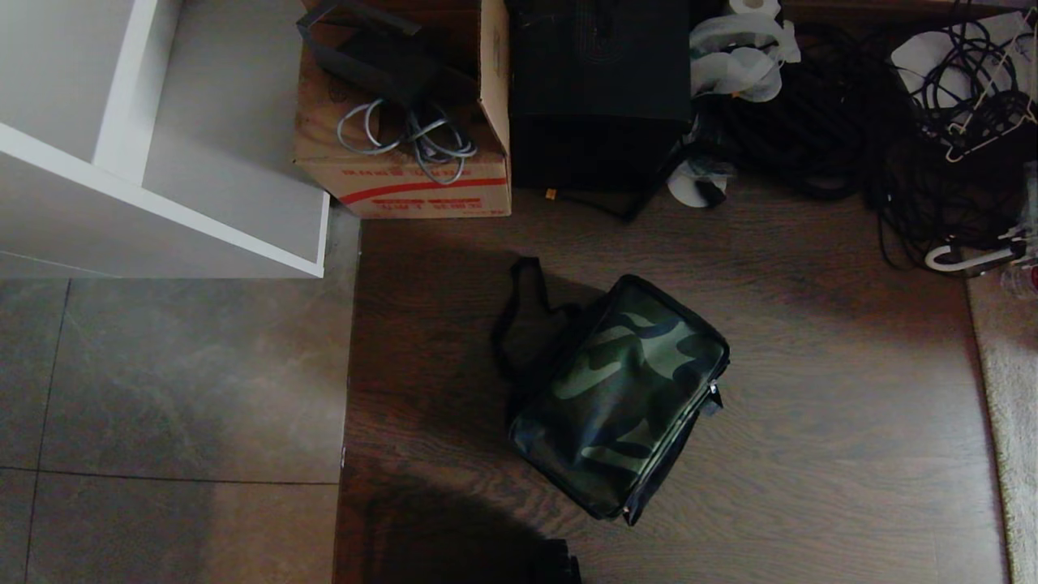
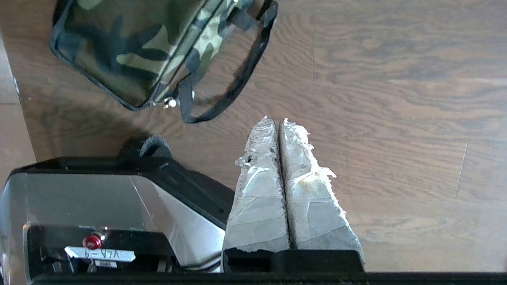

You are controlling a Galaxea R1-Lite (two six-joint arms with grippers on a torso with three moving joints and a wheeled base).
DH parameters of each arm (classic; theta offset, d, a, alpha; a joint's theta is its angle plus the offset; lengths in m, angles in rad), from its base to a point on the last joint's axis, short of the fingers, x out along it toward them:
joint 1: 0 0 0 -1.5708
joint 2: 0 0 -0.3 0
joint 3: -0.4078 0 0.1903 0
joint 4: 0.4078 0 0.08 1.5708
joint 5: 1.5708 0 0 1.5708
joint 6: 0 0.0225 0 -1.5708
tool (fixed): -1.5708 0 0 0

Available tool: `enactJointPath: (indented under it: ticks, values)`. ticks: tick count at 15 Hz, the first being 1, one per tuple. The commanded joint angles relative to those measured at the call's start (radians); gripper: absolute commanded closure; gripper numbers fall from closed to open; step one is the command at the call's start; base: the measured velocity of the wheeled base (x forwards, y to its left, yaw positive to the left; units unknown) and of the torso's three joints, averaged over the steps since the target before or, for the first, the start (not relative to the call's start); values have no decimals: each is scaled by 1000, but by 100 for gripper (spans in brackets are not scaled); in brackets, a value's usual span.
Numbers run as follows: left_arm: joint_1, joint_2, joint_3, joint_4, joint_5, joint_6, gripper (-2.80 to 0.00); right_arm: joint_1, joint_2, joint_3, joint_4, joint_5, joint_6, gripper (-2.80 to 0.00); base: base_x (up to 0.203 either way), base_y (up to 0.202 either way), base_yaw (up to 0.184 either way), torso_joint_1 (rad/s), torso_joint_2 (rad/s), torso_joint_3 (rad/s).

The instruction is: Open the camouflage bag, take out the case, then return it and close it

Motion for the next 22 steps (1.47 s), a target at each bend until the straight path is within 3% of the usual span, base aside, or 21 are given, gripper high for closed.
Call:
enactJointPath:
  ticks: [1,3,7,22]
  values:
    - [0,0,0,0,0,0,0,-32,0,3,-7,-1,-4,0,0,0,0,0,0,0]
    - [0,0,0,0,0,0,0,-117,-78,-5,14,3,-20,0,0,0,0,0,0,0]
    - [0,0,0,0,0,0,0,-119,-299,-1,38,5,-76,0,0,0,0,0,0,0]
    - [0,0,0,1,0,-5,0,-119,-282,2,44,6,-92,0,0,0,0,0,0,0]
